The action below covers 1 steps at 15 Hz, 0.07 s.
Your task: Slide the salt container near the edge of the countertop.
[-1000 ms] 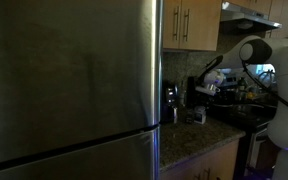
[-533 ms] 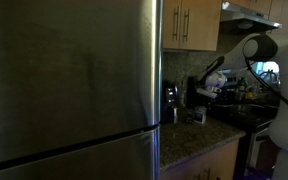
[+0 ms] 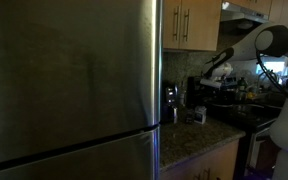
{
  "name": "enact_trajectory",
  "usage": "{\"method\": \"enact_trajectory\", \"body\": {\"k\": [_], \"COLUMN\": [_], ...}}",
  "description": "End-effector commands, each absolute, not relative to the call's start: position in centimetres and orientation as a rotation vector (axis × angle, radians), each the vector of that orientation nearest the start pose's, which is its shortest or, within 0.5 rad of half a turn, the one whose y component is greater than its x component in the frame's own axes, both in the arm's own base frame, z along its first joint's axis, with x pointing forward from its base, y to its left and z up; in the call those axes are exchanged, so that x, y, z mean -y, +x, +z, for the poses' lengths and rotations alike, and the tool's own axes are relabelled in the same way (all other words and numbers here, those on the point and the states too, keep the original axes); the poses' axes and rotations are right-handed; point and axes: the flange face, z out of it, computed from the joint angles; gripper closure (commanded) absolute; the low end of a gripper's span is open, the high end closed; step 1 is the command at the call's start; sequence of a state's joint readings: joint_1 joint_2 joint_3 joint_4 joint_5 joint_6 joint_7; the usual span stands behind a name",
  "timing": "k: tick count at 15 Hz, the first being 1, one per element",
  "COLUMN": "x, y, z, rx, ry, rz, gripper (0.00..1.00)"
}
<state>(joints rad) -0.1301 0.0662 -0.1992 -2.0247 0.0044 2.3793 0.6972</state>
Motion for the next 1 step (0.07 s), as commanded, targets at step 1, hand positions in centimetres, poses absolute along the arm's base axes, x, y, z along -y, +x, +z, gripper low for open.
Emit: {"method": "enact_trajectory", "body": {"k": [1], "x": [18.98], "y": [55.86], "z": [45.8], "rx": [-1.506], "ry": [-2.659], "rz": [-0.464], "gripper": [0.0]}}
